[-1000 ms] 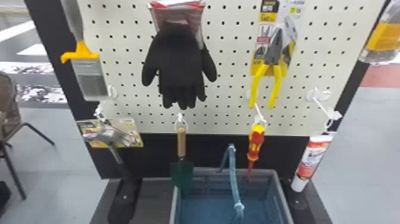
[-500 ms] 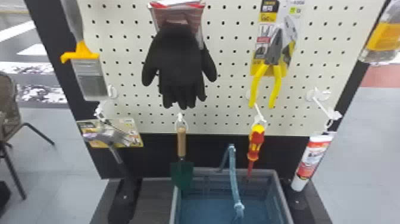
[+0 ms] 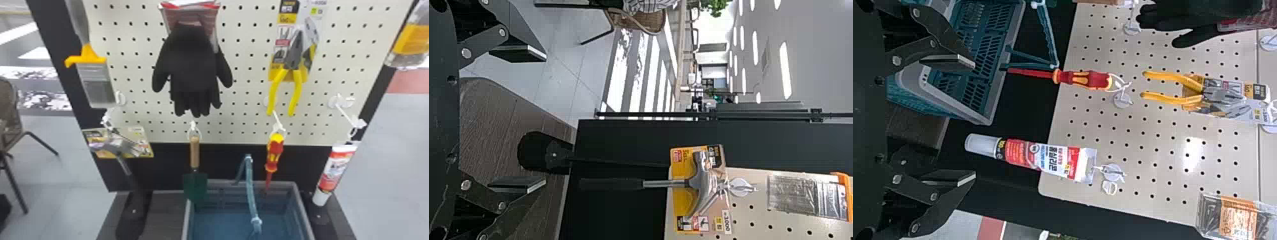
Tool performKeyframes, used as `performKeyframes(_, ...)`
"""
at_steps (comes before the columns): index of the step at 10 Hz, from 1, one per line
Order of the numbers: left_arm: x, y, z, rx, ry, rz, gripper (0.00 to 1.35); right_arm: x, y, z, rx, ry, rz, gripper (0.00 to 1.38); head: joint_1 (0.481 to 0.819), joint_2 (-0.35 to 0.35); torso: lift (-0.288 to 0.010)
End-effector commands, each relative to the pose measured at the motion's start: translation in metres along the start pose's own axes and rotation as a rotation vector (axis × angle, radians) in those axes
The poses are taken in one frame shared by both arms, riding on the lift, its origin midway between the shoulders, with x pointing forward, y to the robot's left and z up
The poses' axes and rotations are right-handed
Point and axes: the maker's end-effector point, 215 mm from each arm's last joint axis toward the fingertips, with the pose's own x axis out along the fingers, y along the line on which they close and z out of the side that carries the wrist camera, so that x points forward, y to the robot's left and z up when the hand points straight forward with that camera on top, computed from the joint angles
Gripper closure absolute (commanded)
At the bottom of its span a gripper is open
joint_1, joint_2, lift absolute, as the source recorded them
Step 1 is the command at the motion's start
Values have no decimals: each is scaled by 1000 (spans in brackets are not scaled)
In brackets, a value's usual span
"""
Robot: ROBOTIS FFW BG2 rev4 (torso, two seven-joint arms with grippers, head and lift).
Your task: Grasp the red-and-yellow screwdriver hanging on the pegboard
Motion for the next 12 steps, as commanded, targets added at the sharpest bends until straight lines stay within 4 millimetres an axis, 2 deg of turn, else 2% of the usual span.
performKeyframes(1, 1, -1, 0, 0, -1, -3, 398, 9, -3, 4, 8, -22, -1, 483, 549, 0, -100)
performKeyframes(7, 2, -2, -2, 5, 6, -9, 398, 36, -6, 17, 19, -75, 32, 483, 549, 0, -100)
performKeyframes(12, 3, -3, -2, 2, 4, -10, 398, 71, -13, 31, 34, -132, 60, 483, 549, 0, -100)
